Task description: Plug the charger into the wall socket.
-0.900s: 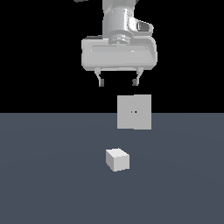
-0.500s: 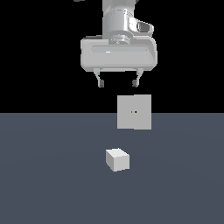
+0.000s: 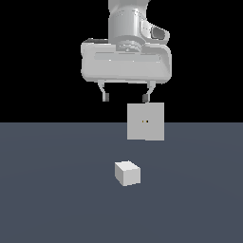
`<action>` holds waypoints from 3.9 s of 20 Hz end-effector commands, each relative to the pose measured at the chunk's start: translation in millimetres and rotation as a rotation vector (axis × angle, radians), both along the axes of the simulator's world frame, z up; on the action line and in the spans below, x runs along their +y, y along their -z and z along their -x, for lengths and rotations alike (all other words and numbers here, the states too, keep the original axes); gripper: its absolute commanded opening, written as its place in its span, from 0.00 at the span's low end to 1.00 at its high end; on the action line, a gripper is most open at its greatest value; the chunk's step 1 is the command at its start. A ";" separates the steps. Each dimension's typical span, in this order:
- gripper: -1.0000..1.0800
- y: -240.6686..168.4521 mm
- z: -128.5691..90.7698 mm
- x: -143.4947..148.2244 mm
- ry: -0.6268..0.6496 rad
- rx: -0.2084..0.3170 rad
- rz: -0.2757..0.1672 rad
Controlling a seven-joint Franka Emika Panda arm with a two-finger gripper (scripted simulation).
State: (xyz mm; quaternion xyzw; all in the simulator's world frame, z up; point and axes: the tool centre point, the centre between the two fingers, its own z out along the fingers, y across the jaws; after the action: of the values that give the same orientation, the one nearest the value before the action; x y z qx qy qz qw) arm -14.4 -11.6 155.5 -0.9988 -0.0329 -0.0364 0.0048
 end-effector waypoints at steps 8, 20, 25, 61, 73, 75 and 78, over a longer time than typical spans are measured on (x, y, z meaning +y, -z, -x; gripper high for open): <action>0.96 41.3 37.7 4.5 -0.154 -0.063 -0.009; 0.96 83.5 69.2 3.9 -0.300 -0.122 -0.020; 0.96 91.3 73.9 3.3 -0.326 -0.132 -0.023; 0.00 143.5 75.4 2.6 -0.331 -0.133 -0.023; 0.00 126.4 64.2 -0.7 -0.211 -0.137 -0.018; 0.00 120.5 60.4 -2.3 -0.170 -0.137 -0.016; 0.00 110.5 54.1 -5.4 -0.099 -0.139 -0.012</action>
State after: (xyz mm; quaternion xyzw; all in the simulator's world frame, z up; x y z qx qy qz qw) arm -71.9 -15.6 39.6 -0.9894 -0.1001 -0.1046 0.0116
